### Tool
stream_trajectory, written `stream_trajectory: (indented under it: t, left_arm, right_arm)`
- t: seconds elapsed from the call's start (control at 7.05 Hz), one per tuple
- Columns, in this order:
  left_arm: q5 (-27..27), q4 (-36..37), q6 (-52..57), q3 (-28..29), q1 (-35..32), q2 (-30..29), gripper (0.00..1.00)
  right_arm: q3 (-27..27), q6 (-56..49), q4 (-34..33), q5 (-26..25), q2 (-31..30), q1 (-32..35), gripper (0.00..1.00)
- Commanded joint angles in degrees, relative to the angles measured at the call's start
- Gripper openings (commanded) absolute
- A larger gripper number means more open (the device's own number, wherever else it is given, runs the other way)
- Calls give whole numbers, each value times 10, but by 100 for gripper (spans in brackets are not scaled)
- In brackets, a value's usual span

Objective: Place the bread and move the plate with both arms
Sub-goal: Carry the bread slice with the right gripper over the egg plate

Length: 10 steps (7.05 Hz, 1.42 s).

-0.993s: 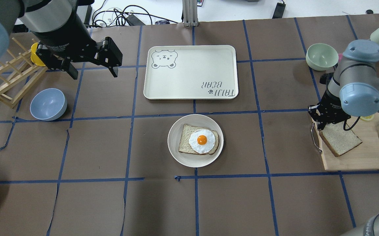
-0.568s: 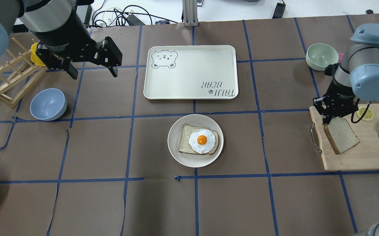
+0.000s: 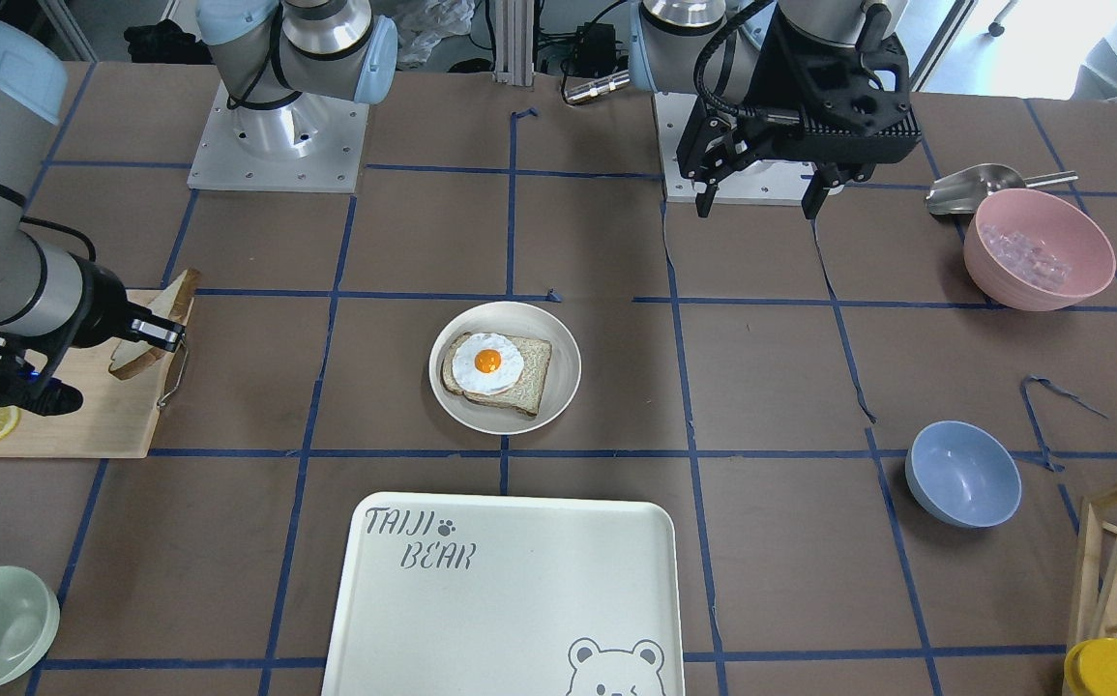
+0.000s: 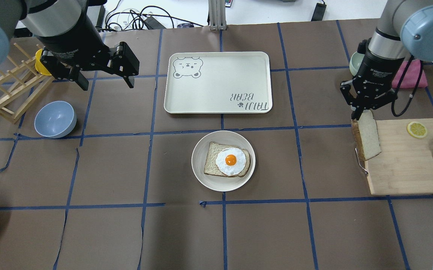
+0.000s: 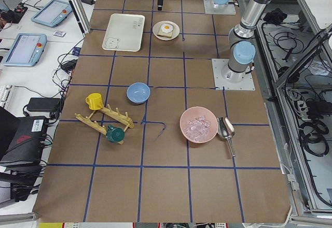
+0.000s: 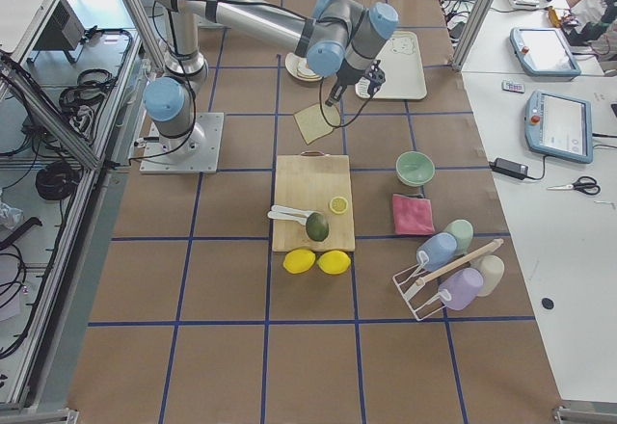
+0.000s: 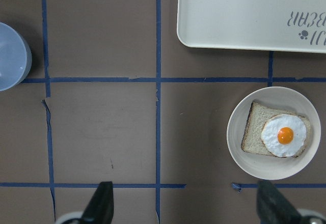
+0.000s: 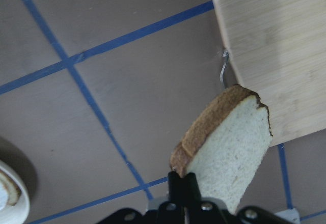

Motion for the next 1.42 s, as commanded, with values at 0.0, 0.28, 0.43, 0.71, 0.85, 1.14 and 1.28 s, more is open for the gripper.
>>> stream_trajectory:
  t: [0.0,0.28,0.43,0.71,0.85,1.14,1.28]
  left_arm:
    - [-1,0,1,0,0,0,100]
    - [-1,0,1,0,0,1,100]
    - [-1,0,1,0,0,0,100]
    - [-1,0,1,0,0,0,100]
    - [-1,0,1,1,0,0,100]
    - [0,0,1,0,0,1,100]
    - [-1,0,1,0,0,1,100]
  right_arm:
    - [-20,214,12,86,-2,122,0]
    - [-18,403,-62,160,11,222,0]
    - [-16,478,-93,181,23,250,0]
    - [-16,554,-119,191,51,269,0]
    - [-13,558,-151,185,62,269,0]
    - [-11,590,-154,179,76,269,0]
    - [-11,590,-160,173,78,268,0]
